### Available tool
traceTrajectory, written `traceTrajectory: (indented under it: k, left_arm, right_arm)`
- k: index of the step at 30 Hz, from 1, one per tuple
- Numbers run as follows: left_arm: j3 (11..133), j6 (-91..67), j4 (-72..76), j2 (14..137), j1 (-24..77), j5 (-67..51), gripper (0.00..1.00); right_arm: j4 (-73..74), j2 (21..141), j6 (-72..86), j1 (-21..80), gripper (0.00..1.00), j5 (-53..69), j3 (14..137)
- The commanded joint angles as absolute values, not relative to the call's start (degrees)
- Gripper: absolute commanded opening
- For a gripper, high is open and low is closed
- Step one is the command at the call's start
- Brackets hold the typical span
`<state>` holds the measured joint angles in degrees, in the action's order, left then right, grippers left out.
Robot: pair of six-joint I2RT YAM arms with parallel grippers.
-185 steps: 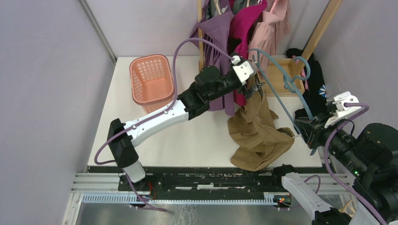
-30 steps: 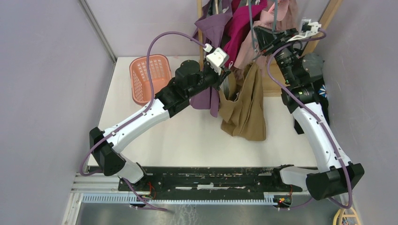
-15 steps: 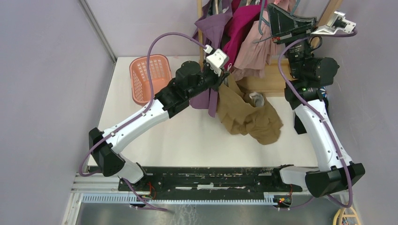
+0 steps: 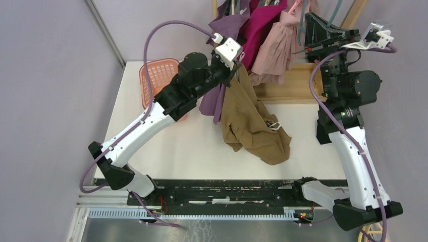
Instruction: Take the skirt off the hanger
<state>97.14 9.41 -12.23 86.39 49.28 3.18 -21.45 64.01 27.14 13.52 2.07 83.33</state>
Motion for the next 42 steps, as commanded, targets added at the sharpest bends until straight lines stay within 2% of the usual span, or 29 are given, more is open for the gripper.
traceTrajectory:
  k: [1, 7, 11, 16, 21, 28, 34, 42]
  left_arm:
    - [108.5, 17.1, -9.1, 81.0, 49.3, 9.1, 0.03]
    - [112.9, 27.8, -9.4, 80.1, 46.8, 18.9, 0.03]
    - [116.3, 27.6, -9.8, 81.2, 40.2, 17.1, 0.03]
    - [127.6, 29.0, -8.0, 88.1, 32.3, 14.5, 0.03]
    - [139.7, 27.3, -2.0, 94.6, 28.5, 10.5, 0.03]
    - [141.4, 27.9, 14.4, 96.8, 24.5, 8.4, 0.03]
    - [138.9, 36.0, 19.8, 100.8, 17.0, 15.1, 0.03]
    - [138.0, 13.7, 20.7, 102.5, 0.8, 10.9, 0.03]
  right_arm:
    - [-16.8, 60.0, 11.8, 13.6, 0.01, -11.2, 79.5]
    - [-8.8, 57.9, 3.7, 13.6, 0.01, -15.9, 77.5]
    - [-6.0, 55.9, 4.2, 13.6, 0.01, -17.0, 75.1]
    - [-4.4, 55.4, 5.1, 13.6, 0.01, -16.8, 74.0]
    - [-4.5, 55.5, 5.7, 13.6, 0.01, -16.5, 73.4]
    - [-6.0, 56.2, 6.1, 13.6, 0.01, -16.0, 72.9]
    - [-5.7, 56.3, 5.9, 13.6, 0.01, -16.2, 72.3]
    - [-5.1, 57.0, 4.5, 13.5, 0.01, -17.5, 72.1]
